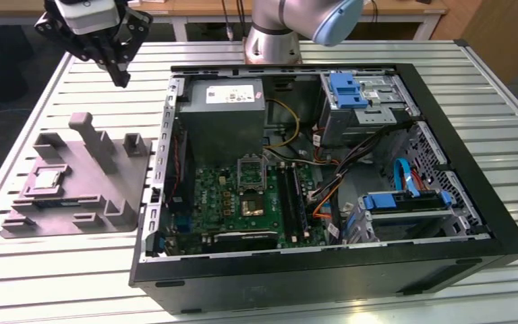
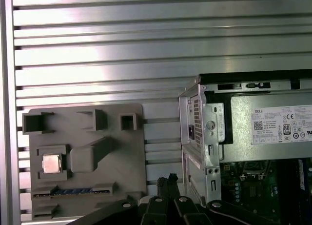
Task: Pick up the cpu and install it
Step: 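Reach for the cpu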
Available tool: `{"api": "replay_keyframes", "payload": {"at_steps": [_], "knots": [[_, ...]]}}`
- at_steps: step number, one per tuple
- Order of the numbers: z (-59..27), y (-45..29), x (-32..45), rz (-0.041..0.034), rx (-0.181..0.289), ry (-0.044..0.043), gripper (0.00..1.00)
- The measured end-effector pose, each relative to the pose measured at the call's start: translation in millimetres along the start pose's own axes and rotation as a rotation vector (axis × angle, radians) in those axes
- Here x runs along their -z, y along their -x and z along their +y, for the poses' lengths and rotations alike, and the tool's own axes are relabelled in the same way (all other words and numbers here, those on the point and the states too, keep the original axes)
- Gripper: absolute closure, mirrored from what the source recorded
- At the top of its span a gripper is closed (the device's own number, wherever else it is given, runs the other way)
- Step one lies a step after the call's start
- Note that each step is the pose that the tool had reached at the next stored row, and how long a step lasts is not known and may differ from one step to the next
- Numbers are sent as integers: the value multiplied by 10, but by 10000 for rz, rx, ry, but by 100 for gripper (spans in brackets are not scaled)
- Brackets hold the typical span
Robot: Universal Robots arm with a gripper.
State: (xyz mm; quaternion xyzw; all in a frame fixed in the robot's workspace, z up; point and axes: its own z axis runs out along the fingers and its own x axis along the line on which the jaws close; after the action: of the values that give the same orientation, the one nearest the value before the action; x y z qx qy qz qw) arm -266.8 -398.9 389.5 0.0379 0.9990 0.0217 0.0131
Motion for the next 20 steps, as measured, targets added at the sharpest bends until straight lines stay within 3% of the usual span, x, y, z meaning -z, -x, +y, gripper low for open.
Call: {"api": "replay_keyframes", "payload": {"at_steps": [20], "knots": [[-10, -123, 0, 0, 1, 0, 89]]}}
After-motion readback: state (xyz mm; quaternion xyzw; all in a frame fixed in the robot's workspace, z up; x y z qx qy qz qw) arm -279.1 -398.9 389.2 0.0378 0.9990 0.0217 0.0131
